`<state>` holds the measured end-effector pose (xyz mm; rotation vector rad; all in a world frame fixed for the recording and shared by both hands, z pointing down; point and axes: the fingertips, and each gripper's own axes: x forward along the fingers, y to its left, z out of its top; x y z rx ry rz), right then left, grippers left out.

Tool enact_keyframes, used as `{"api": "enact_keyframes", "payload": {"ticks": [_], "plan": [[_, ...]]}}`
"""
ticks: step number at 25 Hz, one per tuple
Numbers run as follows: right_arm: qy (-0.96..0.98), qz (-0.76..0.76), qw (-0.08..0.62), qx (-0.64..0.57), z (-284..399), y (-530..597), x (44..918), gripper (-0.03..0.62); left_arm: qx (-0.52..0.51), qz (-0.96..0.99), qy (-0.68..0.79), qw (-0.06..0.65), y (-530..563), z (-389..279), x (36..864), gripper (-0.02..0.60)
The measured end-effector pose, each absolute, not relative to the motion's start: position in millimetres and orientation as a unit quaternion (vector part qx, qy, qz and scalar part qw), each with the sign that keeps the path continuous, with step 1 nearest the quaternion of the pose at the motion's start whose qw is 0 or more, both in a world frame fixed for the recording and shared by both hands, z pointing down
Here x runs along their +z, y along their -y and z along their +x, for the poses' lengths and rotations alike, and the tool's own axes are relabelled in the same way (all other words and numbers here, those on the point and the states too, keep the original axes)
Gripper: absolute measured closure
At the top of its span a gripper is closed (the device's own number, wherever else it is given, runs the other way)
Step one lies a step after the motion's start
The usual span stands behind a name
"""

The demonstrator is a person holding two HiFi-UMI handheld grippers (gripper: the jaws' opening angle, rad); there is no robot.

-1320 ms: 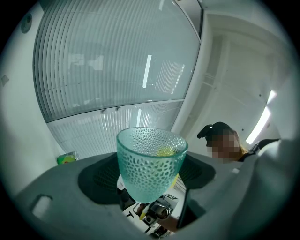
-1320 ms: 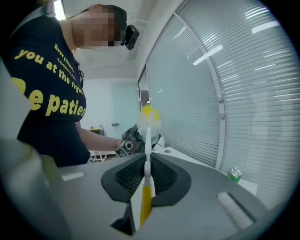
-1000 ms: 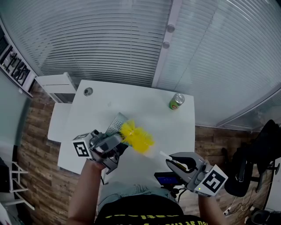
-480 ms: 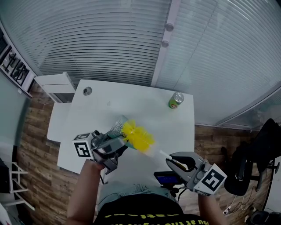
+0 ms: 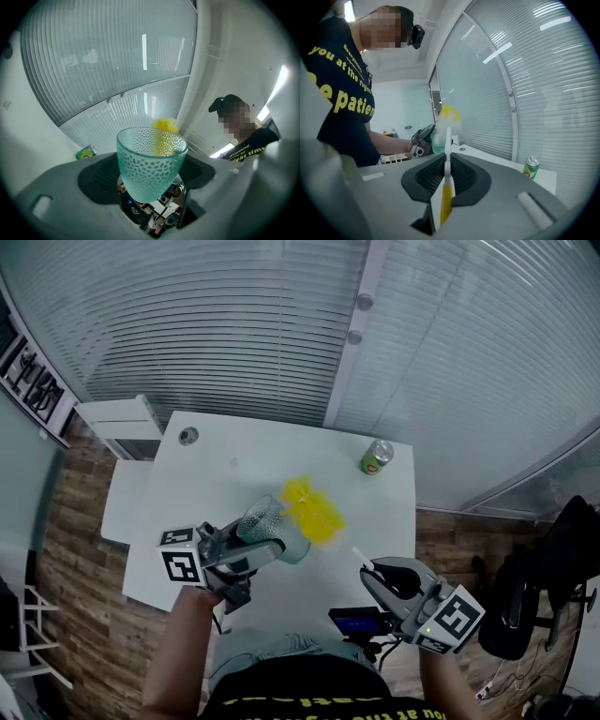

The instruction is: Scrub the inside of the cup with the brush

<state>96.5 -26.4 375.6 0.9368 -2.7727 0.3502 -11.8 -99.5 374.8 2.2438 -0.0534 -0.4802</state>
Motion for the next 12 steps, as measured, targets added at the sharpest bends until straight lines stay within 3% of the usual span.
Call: {"api": "enact_keyframes", "payload": {"ticks": [12], "plan": [[0.921,0.359,0.095,0.119,110.2,41.3,387.9,0.559,-0.113,0.919,0.101,0.364,108.2,-18.3,399.7,0.196]]}}
